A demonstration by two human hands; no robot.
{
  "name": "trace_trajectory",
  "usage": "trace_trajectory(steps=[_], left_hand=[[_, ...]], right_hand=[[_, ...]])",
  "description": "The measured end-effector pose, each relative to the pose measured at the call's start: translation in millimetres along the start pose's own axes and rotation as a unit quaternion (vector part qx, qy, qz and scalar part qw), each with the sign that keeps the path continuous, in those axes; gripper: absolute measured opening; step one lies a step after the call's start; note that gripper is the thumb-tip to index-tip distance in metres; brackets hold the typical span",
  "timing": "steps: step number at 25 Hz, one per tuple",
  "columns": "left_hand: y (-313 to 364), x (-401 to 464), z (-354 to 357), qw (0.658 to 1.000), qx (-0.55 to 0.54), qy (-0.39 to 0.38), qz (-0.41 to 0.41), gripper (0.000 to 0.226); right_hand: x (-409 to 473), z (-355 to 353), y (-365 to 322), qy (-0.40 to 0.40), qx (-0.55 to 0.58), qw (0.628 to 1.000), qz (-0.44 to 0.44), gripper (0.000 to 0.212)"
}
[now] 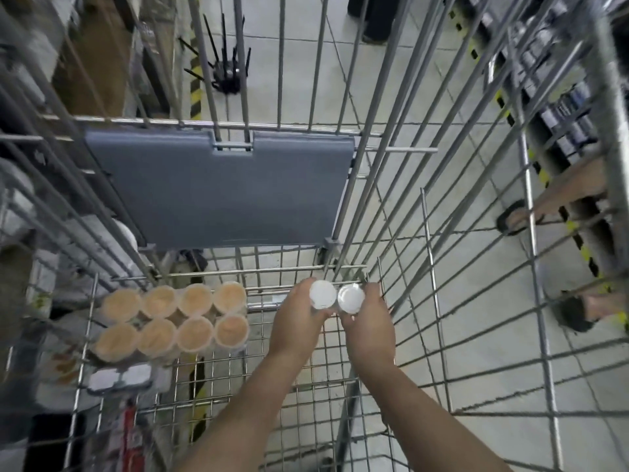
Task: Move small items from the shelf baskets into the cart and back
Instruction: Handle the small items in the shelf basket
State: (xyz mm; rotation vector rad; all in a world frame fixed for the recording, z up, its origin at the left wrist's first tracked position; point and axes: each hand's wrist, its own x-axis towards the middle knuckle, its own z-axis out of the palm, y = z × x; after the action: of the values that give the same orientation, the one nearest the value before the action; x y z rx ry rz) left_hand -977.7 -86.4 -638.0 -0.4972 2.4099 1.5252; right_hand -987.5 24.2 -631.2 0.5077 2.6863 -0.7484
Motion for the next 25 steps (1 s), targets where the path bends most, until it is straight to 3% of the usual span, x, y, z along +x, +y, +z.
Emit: trace_trajectory(steps=[6,9,12,19,25], left_hand=[[-25.9,-19.4,-21.2,0.999,-0.011,0.027,-0.017,0.036],[-30.2,-28.4,-29.2,0.999,-0.031,0.029,-0.007,0.032],[-25.1,-53.0,-41.8,0.999,-0.040,0.022,0.006,0.035],[39.7,-150.6,-95.2,0.994,-0.080,0.053,-0.049,0.042],[105.8,-294.6,-127.6,0.974,-0.131,0.156,-0.097,0.046]], right_hand=[[6.0,5.8,0.9,-0.040,0.035,0.995,-0.084,0.038],[-0.1,5.2,-0.3,-0.032,0.072,0.994,-0.079,0.031],[-24.3,-7.6,-4.2,-0.036,0.129,0.990,-0.046,0.040],[-127.7,-87.4,-26.0,-0.062,0.275,0.959,-0.030,0.040],[-234.7,-191.0,-7.4,-0.132,0.258,0.951,-0.107,0.037]])
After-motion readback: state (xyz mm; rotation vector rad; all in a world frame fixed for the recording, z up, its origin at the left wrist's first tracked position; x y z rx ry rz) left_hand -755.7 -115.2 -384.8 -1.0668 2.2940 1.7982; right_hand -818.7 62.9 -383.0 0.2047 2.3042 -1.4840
